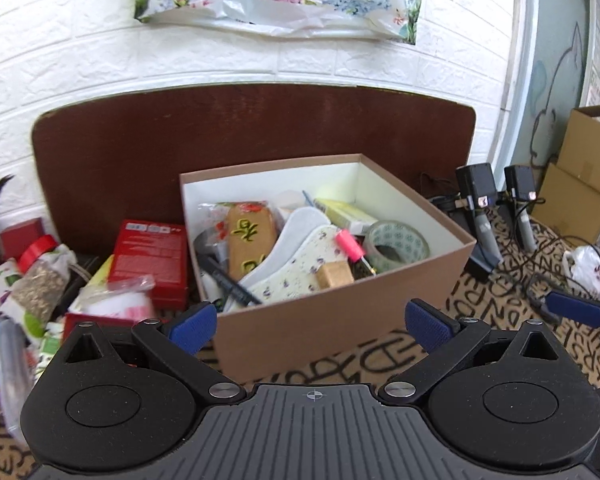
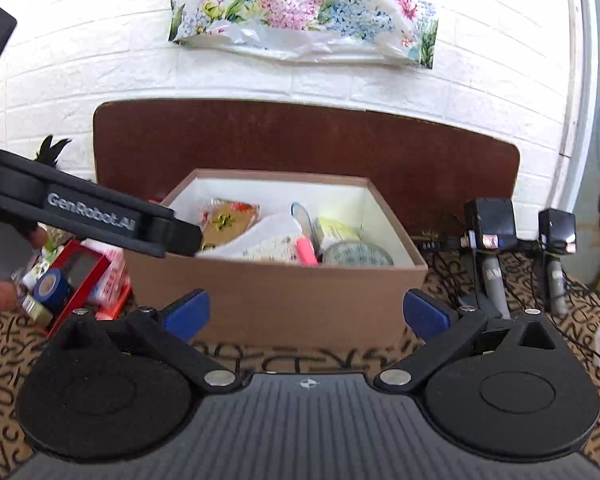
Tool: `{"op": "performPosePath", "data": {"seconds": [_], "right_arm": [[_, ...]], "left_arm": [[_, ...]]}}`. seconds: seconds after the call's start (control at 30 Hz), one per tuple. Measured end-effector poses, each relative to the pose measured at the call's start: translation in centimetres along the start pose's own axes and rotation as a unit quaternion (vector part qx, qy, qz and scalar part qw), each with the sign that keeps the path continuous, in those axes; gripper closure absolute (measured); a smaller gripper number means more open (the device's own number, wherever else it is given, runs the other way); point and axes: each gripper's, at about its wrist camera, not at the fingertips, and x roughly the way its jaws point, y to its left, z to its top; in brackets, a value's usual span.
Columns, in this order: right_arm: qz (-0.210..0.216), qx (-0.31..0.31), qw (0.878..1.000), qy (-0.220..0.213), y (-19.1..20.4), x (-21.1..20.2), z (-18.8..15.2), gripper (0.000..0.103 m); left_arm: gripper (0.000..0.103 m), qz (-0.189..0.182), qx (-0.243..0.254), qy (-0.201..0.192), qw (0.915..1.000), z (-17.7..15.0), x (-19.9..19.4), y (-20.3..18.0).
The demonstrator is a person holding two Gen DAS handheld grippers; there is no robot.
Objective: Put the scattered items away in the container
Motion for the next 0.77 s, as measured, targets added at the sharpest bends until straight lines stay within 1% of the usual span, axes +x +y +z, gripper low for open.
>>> {"op": "performPosePath", "data": {"seconds": [0.07,0.17,0.33,0.47,0.57,0.77], "right_arm": [[-0.008,-0.008,1.000,0.007,0.3,-0.6,-0.3,0.001],[-0.018,-0.015,1.000,0.014,0.6,-1.2,-0.5,0.001],[-0.017,-0.017,0.999,0.022,1.1,-1.8,-0.5,0.001],[-0.020,-0.027,0.999,0.019,1.4,-2.1,-0.2,0.001],[-0.017,-0.027,0.999,0.019,1.4,-2.1,-0.2,0.001],[-0.014,-0.029,0.999,0.024,1.5,-1.6,-0.5,0.001]], "left_arm": [[0.000,-0.004,0.003,-0.001,1.0000,-0.4,-0.8,0.0],[0.000,-0.016,-0.006,-0.004,0.9999,-0.8,-1.7,0.1],[0.000,-0.016,-0.006,-0.011,0.9998,-1.3,-2.7,0.2],[0.000,-0.020,-0.011,-0.003,0.9997,-1.5,-2.7,0.3],[0.000,-0.027,-0.010,-0.012,0.9995,-1.9,-2.8,0.3],[0.000,-0.019,-0.009,-0.009,0.9997,-1.9,-2.6,-0.1]]}}
